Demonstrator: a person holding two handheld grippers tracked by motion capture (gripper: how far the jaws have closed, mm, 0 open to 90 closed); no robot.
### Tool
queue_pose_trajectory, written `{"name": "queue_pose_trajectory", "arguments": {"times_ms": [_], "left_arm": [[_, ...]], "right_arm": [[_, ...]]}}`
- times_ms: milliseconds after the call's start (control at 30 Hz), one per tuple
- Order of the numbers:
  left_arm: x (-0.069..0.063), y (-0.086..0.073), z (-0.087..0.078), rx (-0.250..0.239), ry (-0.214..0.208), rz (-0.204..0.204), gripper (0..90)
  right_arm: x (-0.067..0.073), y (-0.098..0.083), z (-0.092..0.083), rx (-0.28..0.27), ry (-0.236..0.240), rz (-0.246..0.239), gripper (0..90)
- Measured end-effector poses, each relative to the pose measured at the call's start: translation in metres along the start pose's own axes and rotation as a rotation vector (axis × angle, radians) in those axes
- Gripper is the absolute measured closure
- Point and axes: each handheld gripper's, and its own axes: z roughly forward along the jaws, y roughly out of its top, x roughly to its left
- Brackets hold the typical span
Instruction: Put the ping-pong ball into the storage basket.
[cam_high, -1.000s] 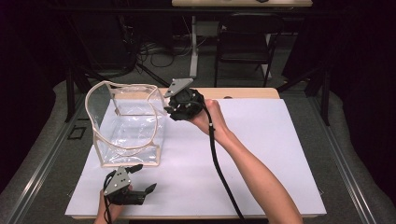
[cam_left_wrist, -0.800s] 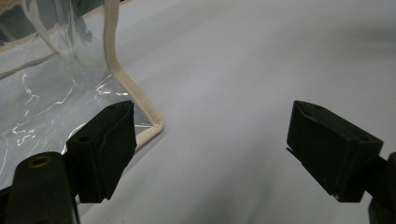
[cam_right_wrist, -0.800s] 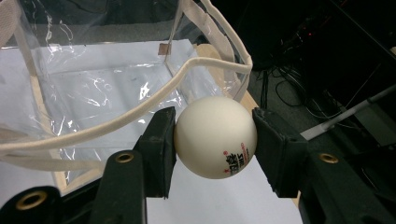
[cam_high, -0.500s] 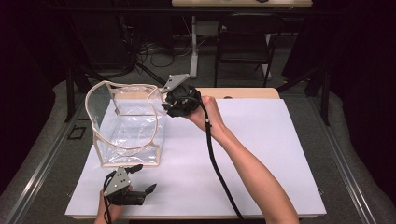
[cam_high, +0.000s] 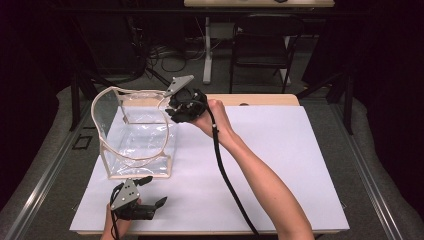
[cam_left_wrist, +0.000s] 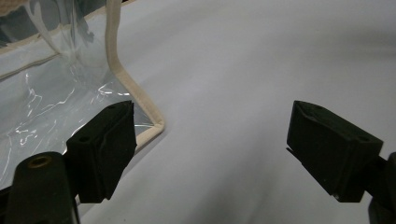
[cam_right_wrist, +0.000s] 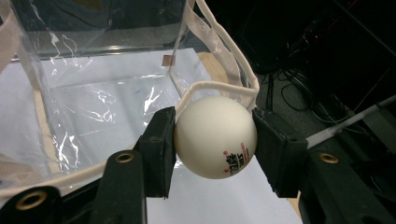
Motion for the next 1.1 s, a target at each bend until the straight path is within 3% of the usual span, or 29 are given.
{"name": "queue_pose_trajectory", "arguments": {"times_ms": [1100], "left_arm": [[0.0, 0.0, 0.001, 0.003, -0.01, 0.006, 16.2]], "right_arm": [[0.013, 0.031, 0.015, 0.02, 0.021, -0.056, 50.8]]}}
